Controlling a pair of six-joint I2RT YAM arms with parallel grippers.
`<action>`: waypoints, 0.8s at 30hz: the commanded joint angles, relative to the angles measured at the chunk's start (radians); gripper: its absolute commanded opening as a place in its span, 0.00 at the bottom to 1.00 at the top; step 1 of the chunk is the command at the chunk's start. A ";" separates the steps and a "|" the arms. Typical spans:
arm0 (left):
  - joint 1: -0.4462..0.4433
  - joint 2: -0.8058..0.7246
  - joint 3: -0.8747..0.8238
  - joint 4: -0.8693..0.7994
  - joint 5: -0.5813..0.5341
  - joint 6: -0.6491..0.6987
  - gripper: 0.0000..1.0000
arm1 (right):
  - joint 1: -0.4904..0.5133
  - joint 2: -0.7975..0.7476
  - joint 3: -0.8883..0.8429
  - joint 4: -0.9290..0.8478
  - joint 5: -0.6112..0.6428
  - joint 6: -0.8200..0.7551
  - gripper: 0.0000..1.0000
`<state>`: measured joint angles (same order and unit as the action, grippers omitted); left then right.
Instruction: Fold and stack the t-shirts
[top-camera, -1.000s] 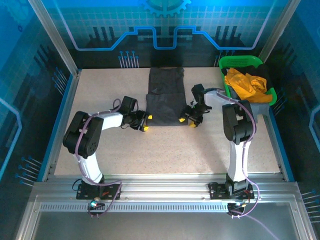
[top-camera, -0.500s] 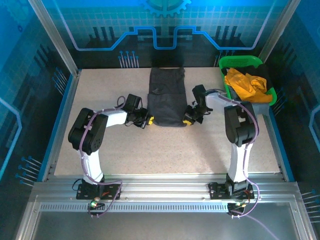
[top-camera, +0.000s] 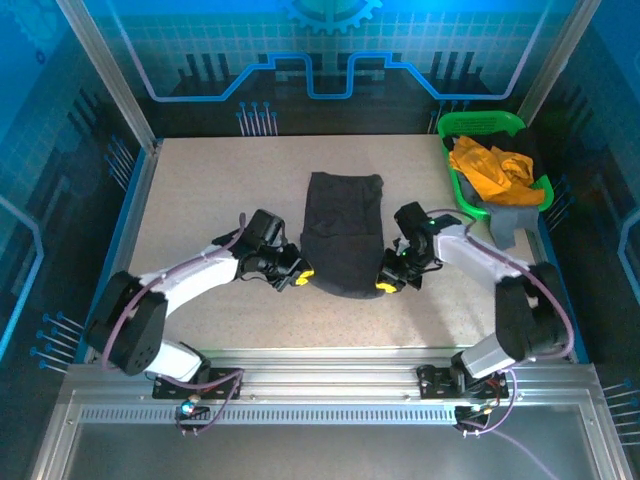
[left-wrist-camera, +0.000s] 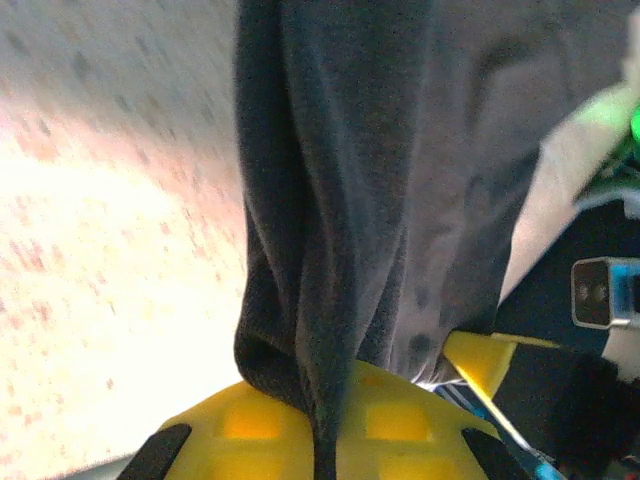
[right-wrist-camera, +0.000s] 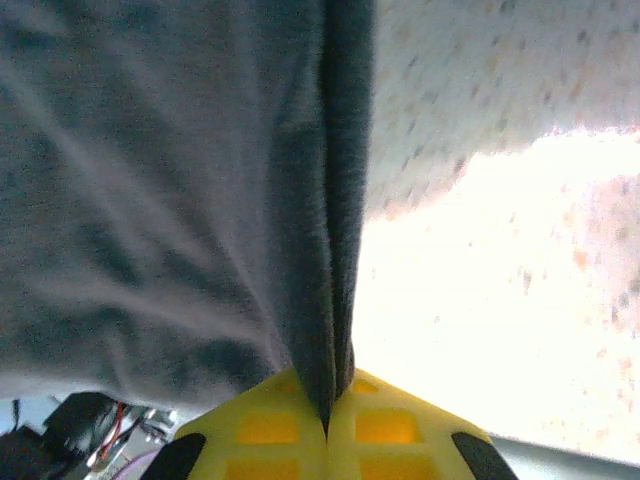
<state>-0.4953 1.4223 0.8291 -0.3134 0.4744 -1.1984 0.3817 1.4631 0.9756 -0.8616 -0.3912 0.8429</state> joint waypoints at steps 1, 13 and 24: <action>-0.003 -0.097 0.053 -0.126 0.002 0.045 0.00 | 0.013 -0.092 0.072 -0.159 -0.049 0.045 0.00; 0.131 0.102 0.380 0.050 -0.051 -0.081 0.00 | -0.140 0.132 0.509 -0.189 -0.027 0.113 0.00; 0.257 0.773 1.043 -0.070 -0.047 -0.007 0.43 | -0.240 0.881 1.340 -0.288 0.069 0.049 0.45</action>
<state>-0.2649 2.1250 1.7622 -0.2840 0.4370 -1.2488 0.1566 2.2154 2.1307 -1.0401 -0.3672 0.9360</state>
